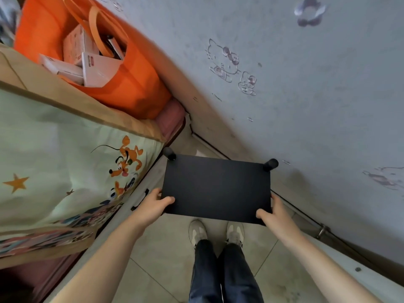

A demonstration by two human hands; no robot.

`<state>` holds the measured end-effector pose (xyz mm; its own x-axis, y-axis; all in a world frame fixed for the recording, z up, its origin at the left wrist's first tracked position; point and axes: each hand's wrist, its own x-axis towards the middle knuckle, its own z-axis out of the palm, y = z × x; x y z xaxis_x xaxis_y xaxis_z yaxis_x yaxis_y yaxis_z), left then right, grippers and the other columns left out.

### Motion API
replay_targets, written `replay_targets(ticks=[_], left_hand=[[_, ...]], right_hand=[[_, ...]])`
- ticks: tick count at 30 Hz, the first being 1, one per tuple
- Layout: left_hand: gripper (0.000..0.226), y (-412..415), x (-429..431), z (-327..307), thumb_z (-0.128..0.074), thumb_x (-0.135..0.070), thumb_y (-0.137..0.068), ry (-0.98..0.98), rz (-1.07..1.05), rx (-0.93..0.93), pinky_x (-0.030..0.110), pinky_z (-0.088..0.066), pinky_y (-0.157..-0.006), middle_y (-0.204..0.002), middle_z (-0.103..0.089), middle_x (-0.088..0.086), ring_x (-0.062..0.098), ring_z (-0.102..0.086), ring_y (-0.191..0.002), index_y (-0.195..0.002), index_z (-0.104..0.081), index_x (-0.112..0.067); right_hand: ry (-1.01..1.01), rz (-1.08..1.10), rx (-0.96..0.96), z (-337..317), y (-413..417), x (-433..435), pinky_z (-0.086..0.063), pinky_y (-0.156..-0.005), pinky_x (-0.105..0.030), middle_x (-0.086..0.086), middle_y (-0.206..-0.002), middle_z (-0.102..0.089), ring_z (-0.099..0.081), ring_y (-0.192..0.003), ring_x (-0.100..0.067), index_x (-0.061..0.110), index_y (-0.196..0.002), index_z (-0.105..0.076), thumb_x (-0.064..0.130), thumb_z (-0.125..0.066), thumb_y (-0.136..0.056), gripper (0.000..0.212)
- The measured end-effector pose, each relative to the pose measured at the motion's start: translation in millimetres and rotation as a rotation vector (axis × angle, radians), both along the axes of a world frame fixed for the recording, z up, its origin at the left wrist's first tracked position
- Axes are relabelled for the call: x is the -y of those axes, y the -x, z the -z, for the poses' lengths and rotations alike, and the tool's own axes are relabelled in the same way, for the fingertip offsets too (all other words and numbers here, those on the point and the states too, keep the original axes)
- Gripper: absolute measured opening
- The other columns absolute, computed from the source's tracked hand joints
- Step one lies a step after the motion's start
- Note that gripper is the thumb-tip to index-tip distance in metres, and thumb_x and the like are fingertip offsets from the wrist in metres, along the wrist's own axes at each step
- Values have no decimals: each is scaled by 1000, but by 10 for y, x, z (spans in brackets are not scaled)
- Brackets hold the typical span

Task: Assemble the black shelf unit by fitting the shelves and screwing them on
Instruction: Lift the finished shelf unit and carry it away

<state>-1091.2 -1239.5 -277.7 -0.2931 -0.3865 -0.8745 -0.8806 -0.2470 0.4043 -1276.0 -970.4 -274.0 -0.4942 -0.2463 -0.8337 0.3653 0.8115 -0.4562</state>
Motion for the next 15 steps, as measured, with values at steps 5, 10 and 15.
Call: replay_targets(ticks=[5,10,15], left_hand=[[62,358,183,-76,-64,-36,-98,43,129,49,29,-51,-80,-131,-58,2,17,-61,-99,-150,-36,-17],[59,486,186,-20,-64,-40,-97,-29,6,56,45,-42,-89,-138,-52,2,26,-52,-116,-147,-37,-22],[56,426,107,81,-67,-42,-95,29,-109,-24,37,-42,-90,-121,-53,-8,13,-52,-101,-143,-43,-25]], right_hand=[[-24,-68,-13,20,228,137,-45,-70,-19,-1,-143,-45,-53,-108,-16,24,-155,-10,24,-68,-92,86],[-1,89,139,-21,400,269,-57,-82,-52,4,-127,-48,-59,-96,-20,42,-147,-16,39,-70,-89,79],[8,166,194,-36,424,243,-60,-72,-53,-1,-128,-50,-59,-109,-31,55,-144,-9,60,-63,-86,80]])
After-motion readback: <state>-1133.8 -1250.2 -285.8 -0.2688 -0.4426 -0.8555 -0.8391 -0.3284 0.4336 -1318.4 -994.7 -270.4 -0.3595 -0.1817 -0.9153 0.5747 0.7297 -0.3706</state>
